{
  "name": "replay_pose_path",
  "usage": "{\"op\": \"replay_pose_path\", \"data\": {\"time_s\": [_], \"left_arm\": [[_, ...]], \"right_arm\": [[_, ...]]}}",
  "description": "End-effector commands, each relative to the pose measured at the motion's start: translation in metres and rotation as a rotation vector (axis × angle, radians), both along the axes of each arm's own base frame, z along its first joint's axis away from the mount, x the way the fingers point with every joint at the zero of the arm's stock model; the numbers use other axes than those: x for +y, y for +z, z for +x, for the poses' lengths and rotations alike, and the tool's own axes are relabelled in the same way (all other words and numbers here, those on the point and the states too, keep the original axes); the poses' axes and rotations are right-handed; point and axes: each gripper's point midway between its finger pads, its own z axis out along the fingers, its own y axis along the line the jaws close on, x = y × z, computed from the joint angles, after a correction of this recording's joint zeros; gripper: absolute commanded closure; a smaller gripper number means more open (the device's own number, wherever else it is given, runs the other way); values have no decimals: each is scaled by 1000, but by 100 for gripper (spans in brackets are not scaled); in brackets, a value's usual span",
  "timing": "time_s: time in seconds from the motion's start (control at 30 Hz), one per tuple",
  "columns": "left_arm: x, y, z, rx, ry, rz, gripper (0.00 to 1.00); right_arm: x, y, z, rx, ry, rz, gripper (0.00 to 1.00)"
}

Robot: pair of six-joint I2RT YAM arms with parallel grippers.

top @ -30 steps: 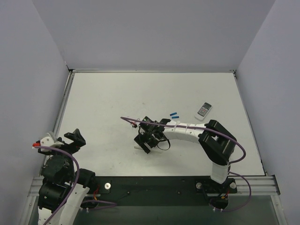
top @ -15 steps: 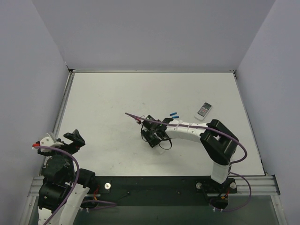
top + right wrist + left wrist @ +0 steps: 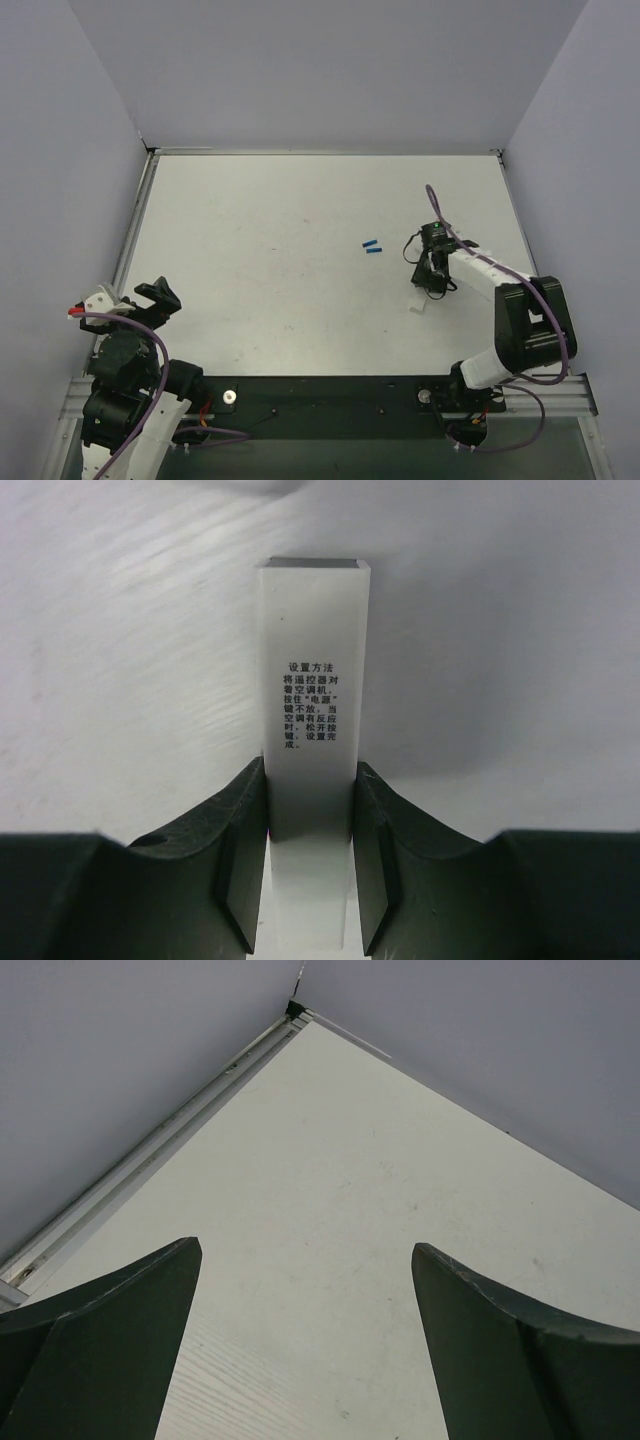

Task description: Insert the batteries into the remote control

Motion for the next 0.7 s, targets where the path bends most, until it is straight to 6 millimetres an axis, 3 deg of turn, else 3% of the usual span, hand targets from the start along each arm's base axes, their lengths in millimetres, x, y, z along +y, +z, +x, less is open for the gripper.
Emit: {"op": "replay_pose_path", "data": {"time_s": [0.0,0.17,0.27,0.3,0.37,0.4,0.43,0.47,0.5,0.57,0.67], "left_arm": [[10,23,-22,-138,27,-45,3],[10,23,-22,-138,25,-45,3],[10,23,-22,-135,22,-42,3],[9,23,-22,-136,20,-43,3],[9,23,-22,-136,20,-43,3],[10,24,-22,-138,22,-45,3],[10,23,-22,-135,24,-44,3],[10,23,-22,-135,24,-45,3],[10,23,-22,-137,24,-46,3],[10,23,-22,-136,22,-44,3],[10,23,-22,-136,22,-44,3]], "right_arm": [[-60,-14,-52,145,-300,-76,93],[-94,-11,-63,113,-529,-25,90],[-100,-10,-64,108,-563,-2,78],[-100,-9,-63,106,-564,4,63],[-102,-3,-56,78,-555,3,53],[-103,3,-50,51,-533,-3,41],[-105,8,-45,27,-519,-17,36],[-106,22,-29,-28,-494,-38,24],[-107,30,-21,-52,-452,-65,18],[-107,55,5,-134,-418,-92,8],[-95,77,39,-195,-350,-119,2]]}}
